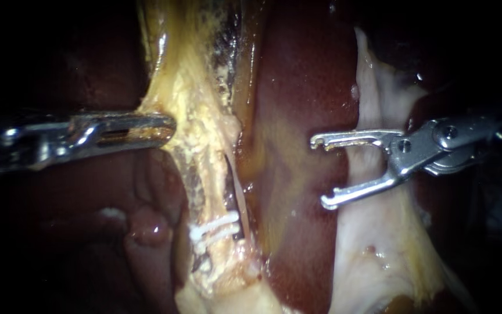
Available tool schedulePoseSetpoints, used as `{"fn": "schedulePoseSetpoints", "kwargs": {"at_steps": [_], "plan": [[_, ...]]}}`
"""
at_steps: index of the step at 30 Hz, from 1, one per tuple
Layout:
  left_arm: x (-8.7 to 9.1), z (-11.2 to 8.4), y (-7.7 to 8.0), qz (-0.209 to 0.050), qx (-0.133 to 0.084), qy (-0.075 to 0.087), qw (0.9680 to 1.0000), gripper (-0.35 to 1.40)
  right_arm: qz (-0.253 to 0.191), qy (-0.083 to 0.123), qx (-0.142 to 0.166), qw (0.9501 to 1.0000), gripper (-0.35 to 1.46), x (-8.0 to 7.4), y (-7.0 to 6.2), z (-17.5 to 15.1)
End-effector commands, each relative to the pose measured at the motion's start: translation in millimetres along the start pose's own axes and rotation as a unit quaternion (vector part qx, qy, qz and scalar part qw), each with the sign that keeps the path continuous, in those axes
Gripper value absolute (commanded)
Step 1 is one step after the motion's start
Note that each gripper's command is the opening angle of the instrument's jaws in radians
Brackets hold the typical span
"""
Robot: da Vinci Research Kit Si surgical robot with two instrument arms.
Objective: Going back second clip left tube
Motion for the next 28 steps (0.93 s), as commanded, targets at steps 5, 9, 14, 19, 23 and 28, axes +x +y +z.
{"fn": "schedulePoseSetpoints", "kwargs": {"at_steps": [5,9,14,19,23,28], "plan": [[0.1,2.2,0.8,-0.001,-0.001,0.003,1.0000,-0.35,-0.009,-0.001,0.000,1.0000,0.60,-0.1,0.1,0.3],[0.6,3.5,0.9,-0.002,0.001,0.009,1.0000,-0.35,-0.009,-0.002,-0.001,1.0000,0.60,-0.3,0.2,0.5],[1.1,3.8,0.6,-0.004,0.003,0.012,0.9999,-0.35,-0.009,-0.002,-0.002,1.0000,0.60,-0.6,0.5,0.5],[1.1,3.7,0.2,-0.004,0.004,0.013,0.9999,-0.35,-0.008,0.000,-0.003,1.0000,0.60,-0.5,0.5,0.6],[1.1,3.7,0.1,-0.004,0.004,0.013,0.9999,-0.35,-0.008,0.000,-0.003,1.0000,0.60,-0.5,0.5,0.6],[1.1,3.6,0.1,-0.004,0.004,0.013,0.9999,-0.35,-0.009,0.000,-0.003,1.0000,0.60,-0.5,0.4,0.6]]}}
